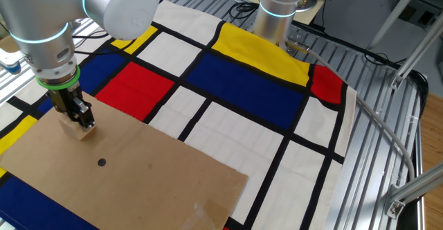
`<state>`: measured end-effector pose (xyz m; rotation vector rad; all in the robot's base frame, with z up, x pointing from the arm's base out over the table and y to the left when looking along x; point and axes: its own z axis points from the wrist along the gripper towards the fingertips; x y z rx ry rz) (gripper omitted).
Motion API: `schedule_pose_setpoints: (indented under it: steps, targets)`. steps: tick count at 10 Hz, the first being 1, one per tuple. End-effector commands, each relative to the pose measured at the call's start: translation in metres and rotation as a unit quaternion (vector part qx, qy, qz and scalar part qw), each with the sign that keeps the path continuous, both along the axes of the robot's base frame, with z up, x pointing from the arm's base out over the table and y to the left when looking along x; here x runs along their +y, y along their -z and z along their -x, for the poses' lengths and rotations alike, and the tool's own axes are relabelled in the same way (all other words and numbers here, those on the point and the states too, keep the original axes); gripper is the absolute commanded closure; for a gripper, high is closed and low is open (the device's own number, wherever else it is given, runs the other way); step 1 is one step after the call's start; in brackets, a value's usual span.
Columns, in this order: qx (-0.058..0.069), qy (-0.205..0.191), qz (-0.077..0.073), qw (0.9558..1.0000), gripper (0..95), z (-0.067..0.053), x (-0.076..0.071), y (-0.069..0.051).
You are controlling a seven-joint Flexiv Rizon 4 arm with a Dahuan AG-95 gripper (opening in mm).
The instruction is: Hold a small block with the gripper and sweep it from left to right on the table
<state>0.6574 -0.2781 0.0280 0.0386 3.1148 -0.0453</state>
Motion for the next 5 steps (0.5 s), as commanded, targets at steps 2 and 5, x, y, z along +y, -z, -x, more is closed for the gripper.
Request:
schedule_pose_setpoints:
  steps: [2, 5]
  targets:
    - [0.000, 0.003, -0.004, 1.0000, 95.0, -0.0005, 0.0003, 0.0010]
    - [0.001, 0.004, -0.007, 1.0000, 95.0, -0.0006, 0.0002, 0.0013]
